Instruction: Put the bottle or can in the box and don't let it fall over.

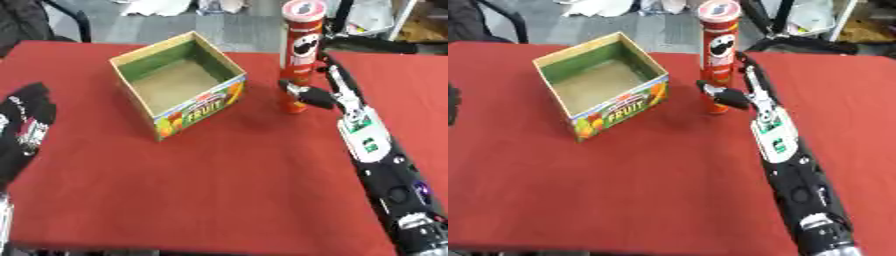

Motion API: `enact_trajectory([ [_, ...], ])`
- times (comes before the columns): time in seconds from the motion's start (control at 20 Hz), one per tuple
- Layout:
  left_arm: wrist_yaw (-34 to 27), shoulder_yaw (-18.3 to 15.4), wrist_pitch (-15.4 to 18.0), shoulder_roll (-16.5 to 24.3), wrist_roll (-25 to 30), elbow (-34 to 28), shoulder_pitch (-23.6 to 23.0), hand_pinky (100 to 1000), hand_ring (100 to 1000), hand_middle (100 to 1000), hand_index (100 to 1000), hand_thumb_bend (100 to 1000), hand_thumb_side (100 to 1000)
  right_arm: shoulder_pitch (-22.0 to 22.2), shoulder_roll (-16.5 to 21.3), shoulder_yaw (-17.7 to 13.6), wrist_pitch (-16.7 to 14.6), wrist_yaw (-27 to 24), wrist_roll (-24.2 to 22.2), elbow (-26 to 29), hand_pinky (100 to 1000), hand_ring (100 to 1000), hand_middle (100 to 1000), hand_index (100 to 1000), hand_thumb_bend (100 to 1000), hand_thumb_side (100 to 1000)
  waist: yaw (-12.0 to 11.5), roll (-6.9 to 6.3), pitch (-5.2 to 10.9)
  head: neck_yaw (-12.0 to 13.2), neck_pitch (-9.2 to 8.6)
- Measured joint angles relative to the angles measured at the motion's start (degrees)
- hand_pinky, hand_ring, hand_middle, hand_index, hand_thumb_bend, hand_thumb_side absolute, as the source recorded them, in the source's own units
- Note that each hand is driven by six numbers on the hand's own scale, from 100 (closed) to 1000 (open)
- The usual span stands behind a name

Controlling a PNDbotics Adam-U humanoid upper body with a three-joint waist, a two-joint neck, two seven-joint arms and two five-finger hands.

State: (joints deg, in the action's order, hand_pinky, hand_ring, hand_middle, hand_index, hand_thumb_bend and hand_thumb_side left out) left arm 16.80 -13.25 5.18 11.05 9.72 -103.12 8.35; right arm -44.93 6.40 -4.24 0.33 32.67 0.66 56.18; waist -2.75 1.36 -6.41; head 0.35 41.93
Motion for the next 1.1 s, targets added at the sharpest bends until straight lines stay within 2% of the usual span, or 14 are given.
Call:
enact_trajectory([
  [1.1,-0.1,0.3,0.3,0.0,0.4,0.0,1.3,903,842,792,893,478,802,-3.7,1.3,-2.2,1.9,-2.5,3.4,-3.3,970,907,957,1000,551,466,-2.4,-0.25,-1.47,-1.5,-0.80],
])
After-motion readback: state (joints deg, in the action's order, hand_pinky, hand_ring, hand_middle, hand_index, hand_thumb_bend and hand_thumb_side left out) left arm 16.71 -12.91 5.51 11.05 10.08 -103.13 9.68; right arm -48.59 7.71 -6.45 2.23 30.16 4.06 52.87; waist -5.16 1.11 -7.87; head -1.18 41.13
